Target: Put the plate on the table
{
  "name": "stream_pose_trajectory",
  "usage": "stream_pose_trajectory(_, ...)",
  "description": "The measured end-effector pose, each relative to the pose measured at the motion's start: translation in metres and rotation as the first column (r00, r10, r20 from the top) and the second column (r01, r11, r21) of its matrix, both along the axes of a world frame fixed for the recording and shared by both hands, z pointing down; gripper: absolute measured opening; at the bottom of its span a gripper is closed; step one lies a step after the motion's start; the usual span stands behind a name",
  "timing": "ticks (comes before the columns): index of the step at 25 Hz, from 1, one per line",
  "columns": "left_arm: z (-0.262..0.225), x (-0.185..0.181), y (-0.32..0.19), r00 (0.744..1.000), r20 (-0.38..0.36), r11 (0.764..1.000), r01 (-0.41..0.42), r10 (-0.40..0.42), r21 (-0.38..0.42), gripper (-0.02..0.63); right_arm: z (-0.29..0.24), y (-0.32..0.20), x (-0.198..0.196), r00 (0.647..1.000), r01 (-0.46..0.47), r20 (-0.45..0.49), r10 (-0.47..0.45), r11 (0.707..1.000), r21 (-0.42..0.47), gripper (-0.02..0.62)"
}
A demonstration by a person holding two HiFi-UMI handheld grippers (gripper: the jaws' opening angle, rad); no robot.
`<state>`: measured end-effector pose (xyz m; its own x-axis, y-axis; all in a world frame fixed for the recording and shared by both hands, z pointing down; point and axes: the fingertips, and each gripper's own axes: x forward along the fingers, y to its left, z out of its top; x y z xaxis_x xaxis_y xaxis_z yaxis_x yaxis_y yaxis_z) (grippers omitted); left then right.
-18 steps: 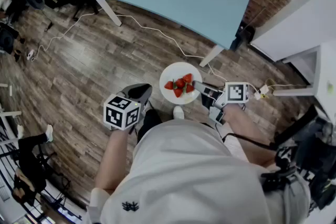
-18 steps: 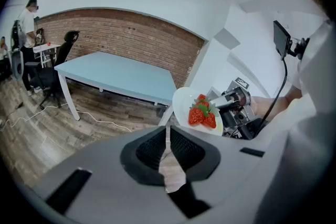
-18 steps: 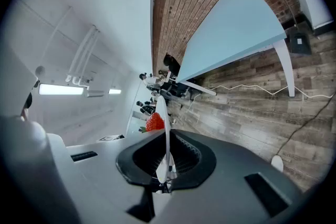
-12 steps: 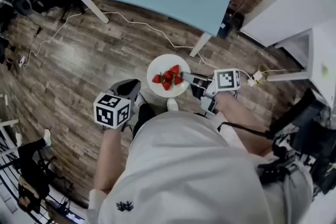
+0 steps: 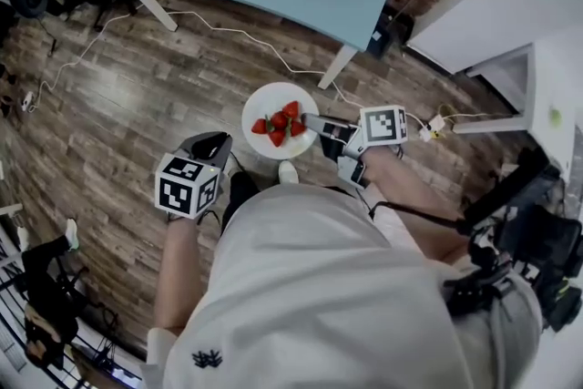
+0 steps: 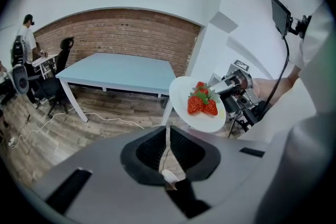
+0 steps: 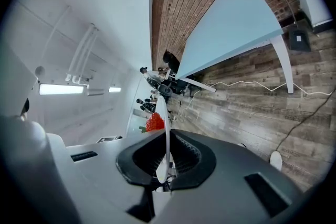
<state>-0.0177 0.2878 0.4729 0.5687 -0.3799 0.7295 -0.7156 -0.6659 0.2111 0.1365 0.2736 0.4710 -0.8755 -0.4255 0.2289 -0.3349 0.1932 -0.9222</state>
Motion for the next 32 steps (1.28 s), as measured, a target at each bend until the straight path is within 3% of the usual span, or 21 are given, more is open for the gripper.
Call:
stream_pose_trajectory(7, 0.008, 0.004, 0.005, 1.0, 0.0, 0.998, 0.001, -0.001, -0.058, 0.002, -0.001, 0.001, 0.002, 1.0, 0.011, 0.001, -0.011, 1.0, 0.015, 0.026)
stream_pose_trajectory(12, 0.009, 0.002, 0.006, 1.0, -0.004, 0.996, 0.022, -0.022, -0.082, 0.002, 0.01, 0.006, 0.009, 1.0, -0.022, -0.016, 0.021, 0.996, -0.081, 0.026)
stream_pose_trajectory(17, 0.006, 0.018, 0.004, 1.0, -0.015, 0.995, 0.019, -0.02, -0.095, 0.002, 0.016, 0.006, 0.033, 0.998, -0.038, -0.052, 0.034, 0.995, -0.093, 0.025)
stream_pose_trajectory(26, 0.012, 0.009, -0.012, 0.998, -0.001, 0.989, 0.061, -0.062, -0.135, 0.002, 0.029, -0.014, 0.034, 0.999, -0.042, -0.026, 0.039, 0.988, -0.147, 0.025)
stream_pose_trajectory(32, 0.022, -0.011, -0.034, 0.999, 0.011, 0.986, 0.035, -0.034, -0.163, 0.002, 0.036, -0.043, 0.015, 0.998, -0.055, -0.035, 0.05, 0.988, -0.147, 0.025)
